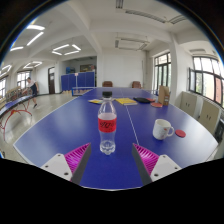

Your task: Pour water

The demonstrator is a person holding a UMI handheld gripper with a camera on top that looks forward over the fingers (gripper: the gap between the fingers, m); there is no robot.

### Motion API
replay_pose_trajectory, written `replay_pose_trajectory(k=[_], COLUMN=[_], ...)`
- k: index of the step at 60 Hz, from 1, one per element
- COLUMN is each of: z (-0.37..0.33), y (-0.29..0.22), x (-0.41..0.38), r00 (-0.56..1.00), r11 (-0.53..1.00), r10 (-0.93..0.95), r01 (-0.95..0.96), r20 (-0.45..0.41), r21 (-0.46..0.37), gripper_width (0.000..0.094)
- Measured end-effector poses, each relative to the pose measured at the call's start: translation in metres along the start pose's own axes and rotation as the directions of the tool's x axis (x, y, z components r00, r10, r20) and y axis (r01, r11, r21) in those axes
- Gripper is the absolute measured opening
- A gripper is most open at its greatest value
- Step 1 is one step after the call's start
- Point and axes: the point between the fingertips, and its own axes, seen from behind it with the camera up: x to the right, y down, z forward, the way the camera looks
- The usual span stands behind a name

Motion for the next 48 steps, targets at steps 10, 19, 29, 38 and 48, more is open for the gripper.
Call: replay_pose_trajectory(k=[10, 19, 29, 38, 48], z=[0.095, 0.152, 0.164, 0.161, 0.154], y=[-0.023, -0.025, -0.028, -0.029, -0.041], x=[-0.012, -0.013, -0.015, -0.017, -0.023], r00=[1.0, 0.999, 0.997, 0.999, 0.998], r11=[0.999, 0.996, 0.989, 0.987, 0.983], r10=[-0.001, -0.019, -0.052, -0.028, 0.013], r01=[0.002, 0.022, 0.058, 0.032, -0.023], r20=[-0.023, -0.035, -0.048, -0.023, 0.055], r21=[0.054, 0.089, 0.137, 0.159, 0.181], gripper_width=[0.0846, 0.0729, 0.0469, 0.0341, 0.0315])
